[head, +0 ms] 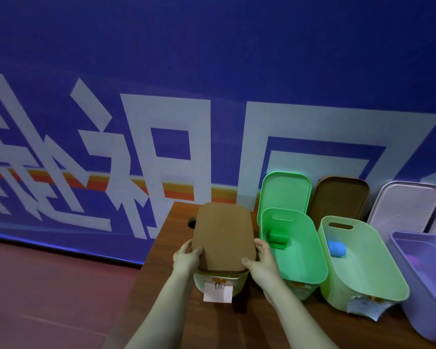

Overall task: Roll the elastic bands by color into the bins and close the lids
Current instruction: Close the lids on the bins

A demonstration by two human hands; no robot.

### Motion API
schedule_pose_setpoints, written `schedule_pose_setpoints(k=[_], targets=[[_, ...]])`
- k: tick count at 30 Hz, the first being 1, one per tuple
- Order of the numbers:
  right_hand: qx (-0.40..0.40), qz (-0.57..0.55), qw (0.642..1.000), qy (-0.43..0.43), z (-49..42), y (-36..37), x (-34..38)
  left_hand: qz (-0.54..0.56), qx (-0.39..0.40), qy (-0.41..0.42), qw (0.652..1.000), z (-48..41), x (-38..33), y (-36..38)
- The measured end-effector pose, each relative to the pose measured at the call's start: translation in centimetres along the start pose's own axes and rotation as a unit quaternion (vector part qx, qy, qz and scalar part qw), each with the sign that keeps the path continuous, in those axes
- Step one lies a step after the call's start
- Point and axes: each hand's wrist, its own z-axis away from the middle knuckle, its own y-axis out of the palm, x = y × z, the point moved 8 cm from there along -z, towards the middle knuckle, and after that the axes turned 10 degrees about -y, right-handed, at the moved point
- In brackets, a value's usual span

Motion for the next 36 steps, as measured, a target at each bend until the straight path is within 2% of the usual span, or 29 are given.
schedule_pose_setpoints(k=[8,13,26,36], targets=[[0.028,0.034,0.998,0.034,0.3,1.2,-2.3,-0.01,0.016,0.003,1.0,0.1,0.2,0.4],[-0.008,0.057,0.998,0.034,0.1,0.6,-2.4,-0.025,0.018,0.0,1.0,-0.7,0.1,0.4],[-0.035,0.124,0.991,0.025,0.1,0.2,-2.1,-0.047,0.002,0.016,0.999,-1.0,-0.2,0.6],[0.006,0.108,0.988,0.111,-0.9,0.5,-3.9,0.054,0.013,-0.077,0.995,-1.6,0.3,-0.8]])
